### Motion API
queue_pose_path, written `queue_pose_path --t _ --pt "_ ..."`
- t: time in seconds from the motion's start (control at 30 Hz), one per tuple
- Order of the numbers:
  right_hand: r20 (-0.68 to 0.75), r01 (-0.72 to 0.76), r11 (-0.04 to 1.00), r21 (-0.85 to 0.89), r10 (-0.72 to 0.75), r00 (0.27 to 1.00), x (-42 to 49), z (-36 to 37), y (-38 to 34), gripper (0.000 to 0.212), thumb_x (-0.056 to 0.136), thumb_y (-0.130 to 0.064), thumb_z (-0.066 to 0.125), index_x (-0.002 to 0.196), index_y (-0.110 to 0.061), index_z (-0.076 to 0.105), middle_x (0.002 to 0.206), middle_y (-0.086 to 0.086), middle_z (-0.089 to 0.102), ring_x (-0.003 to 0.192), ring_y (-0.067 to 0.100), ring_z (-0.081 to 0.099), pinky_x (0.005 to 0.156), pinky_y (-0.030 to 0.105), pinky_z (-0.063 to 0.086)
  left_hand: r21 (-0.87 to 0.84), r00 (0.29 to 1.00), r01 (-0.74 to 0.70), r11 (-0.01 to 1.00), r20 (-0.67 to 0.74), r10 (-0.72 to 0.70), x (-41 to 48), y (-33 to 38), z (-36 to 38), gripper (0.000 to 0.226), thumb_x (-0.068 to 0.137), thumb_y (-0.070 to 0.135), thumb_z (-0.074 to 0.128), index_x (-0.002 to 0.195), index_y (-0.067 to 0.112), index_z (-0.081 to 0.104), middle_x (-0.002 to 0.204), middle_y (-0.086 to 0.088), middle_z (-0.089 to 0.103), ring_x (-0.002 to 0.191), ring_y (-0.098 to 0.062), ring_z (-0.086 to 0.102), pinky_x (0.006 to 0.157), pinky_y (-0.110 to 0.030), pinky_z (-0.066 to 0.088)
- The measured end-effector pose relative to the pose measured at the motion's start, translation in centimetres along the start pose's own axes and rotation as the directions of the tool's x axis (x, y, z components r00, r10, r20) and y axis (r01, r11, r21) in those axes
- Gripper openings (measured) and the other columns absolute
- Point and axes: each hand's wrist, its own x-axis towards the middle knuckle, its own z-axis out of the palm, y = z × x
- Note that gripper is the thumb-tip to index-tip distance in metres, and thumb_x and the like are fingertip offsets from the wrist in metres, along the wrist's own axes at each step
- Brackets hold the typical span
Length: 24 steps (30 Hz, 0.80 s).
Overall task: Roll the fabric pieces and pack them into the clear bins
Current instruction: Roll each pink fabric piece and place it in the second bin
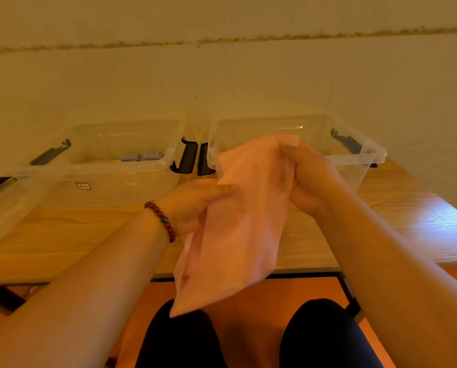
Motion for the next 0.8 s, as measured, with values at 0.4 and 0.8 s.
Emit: queue_pose_path --t 0.4,0.8 --pt "-0.301 0.109 0.826 -0.554 -0.32 0.898 1.5 -0.3 -0.8 0.035 0.083 -0.029 0.077 0.079 -0.018 0.043 0.07 0.007 0.066 0.056 0.016 0.068 0.067 0.042 0.061 0.342 0.795 -0.168 0.924 -0.507 0.333 4.5 2.0 0.1 0.014 0.09 0.027 0.063 0.088 0.014 0.063 0.083 -0.003 0.064 0.071 -0.019 0.058 0.067 -0.037 0.053" --pt "-0.074 -0.203 0.973 -0.114 0.195 0.978 -0.5 -0.2 4.8 0.032 0.087 -0.018 0.071 0.117 -0.014 0.063 0.108 0.01 0.071 0.097 0.028 0.068 0.079 0.046 0.057 0.255 0.837 -0.193 0.947 -0.461 0.295 2.9 0.3 -0.7 0.02 0.086 0.038 0.067 0.097 0.025 0.056 0.099 0.001 0.062 0.087 -0.017 0.062 0.079 -0.041 0.057"
